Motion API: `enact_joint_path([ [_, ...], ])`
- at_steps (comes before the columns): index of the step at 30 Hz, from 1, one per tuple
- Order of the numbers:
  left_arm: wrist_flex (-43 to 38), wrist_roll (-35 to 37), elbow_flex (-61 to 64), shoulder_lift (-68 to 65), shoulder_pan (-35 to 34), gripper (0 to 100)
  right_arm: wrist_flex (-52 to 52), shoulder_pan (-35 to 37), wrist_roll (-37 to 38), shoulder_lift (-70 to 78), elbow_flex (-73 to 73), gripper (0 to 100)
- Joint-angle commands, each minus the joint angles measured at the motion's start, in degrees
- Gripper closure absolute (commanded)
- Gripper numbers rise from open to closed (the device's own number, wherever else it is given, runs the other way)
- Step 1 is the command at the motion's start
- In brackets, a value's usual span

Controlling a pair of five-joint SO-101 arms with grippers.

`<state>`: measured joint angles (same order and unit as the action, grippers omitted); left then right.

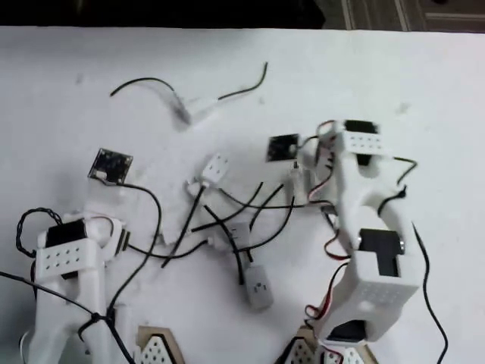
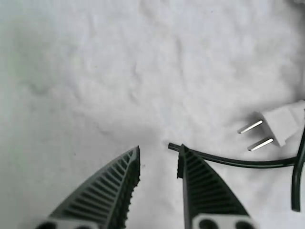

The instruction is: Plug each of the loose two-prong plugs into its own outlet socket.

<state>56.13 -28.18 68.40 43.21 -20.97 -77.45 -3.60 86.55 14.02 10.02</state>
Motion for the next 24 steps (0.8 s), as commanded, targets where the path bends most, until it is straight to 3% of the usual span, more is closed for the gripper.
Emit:
enact_joint_path([
  [1, -0.97, -0.53, 0.09, 1.45, -0.31, 85, -0.92, -4.53, 1.05, -3.65, -0.18, 98.1],
  [9, -1.05, -0.44, 0.09, 1.45, -0.31, 85, -13.67, -9.45, 0.70, -9.89, -0.09, 98.1],
  [13, -1.05, -0.35, 0.09, 1.45, -0.31, 85, -17.80, -9.10, -4.66, -16.22, 3.87, 98.1],
  [17, -1.05, -0.35, 0.18, 1.45, -0.31, 86, -11.47, -6.20, -10.64, -23.52, 15.30, 98.1],
  [24, -1.05, -0.35, 0.18, 1.45, -0.31, 86, 10.42, 2.68, -32.53, -33.98, 34.90, 98.1],
])
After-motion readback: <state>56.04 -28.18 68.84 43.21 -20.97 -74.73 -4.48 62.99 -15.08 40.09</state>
